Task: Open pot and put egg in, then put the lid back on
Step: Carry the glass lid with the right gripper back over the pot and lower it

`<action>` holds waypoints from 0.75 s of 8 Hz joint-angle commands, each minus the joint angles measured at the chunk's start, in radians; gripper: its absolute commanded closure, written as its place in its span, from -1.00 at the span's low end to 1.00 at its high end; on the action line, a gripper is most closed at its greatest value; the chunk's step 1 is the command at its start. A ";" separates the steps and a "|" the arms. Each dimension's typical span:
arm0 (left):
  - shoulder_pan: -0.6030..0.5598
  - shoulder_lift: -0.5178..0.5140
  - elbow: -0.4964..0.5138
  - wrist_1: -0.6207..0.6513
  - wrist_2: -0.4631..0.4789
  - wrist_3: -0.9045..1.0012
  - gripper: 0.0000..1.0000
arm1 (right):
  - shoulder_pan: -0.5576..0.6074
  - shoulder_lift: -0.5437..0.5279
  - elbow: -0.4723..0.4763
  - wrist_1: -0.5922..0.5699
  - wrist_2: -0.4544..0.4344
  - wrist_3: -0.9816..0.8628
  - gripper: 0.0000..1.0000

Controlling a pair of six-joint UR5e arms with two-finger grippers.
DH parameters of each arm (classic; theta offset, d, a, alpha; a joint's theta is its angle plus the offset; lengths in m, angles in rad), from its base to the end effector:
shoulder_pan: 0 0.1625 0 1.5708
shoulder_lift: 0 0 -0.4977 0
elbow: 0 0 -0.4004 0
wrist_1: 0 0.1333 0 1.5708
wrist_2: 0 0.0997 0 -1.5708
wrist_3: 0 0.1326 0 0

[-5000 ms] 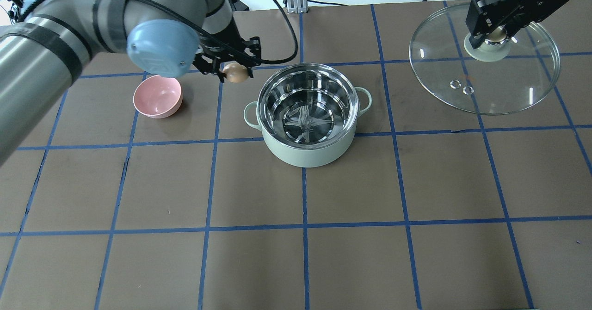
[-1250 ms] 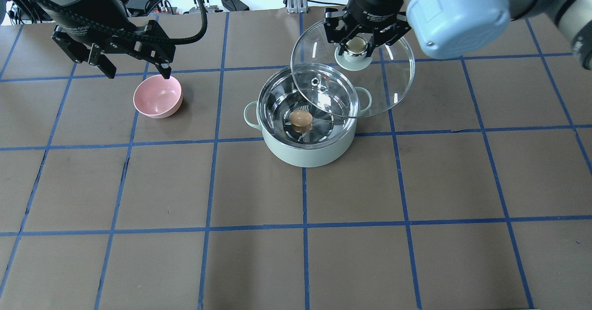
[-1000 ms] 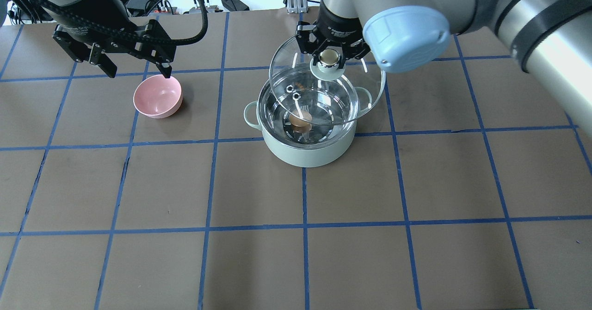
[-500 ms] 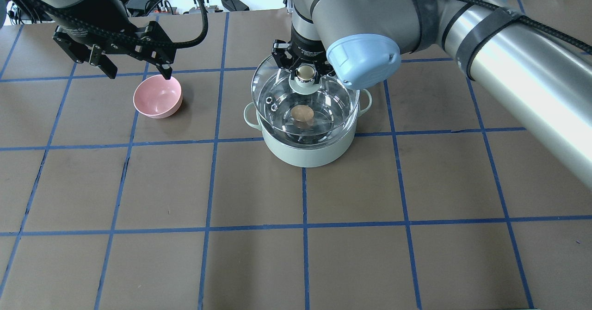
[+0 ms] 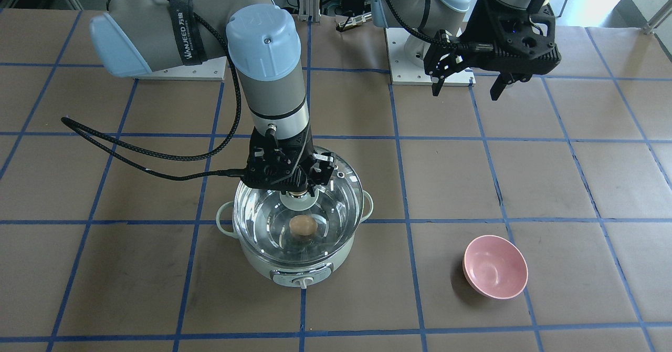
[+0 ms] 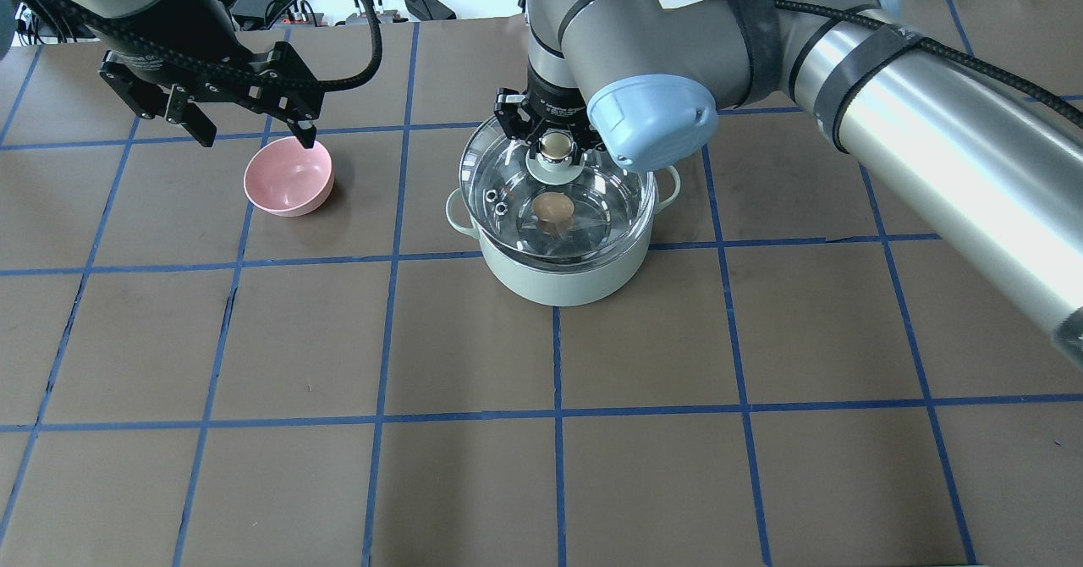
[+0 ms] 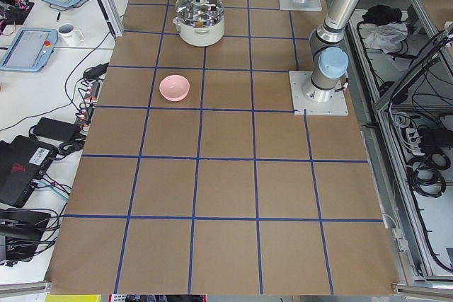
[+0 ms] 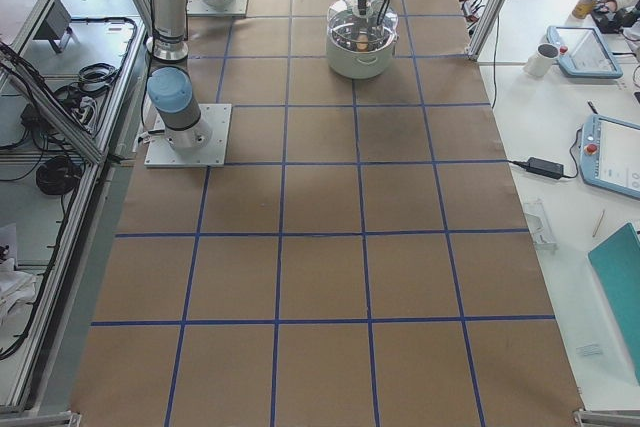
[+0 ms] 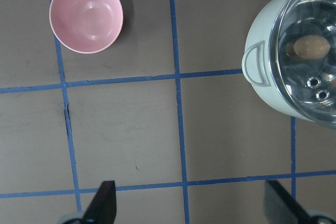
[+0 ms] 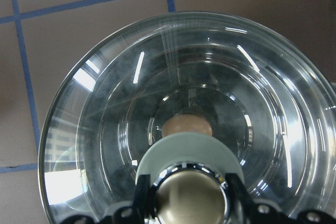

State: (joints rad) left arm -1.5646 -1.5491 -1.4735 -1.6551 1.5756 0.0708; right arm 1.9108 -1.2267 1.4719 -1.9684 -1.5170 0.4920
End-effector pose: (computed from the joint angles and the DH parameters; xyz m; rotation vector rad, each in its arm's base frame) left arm -0.1296 -0.4918 0.5786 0.1011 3.1334 -0.0540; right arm 0.3575 -0.5895 0.4181 0.2235 3.0175 -0.1784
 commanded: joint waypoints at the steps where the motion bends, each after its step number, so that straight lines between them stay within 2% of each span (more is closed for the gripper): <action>1: 0.000 0.000 -0.001 0.000 0.000 -0.002 -1.00 | 0.001 0.010 0.004 -0.009 0.000 -0.021 0.71; 6: -0.015 0.001 -0.002 0.000 0.000 -0.008 -1.00 | -0.001 0.012 0.019 -0.012 -0.002 -0.026 0.53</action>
State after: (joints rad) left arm -1.5727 -1.5480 -1.4748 -1.6552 1.5754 0.0641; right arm 1.9099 -1.2154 1.4823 -1.9781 -1.5200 0.4672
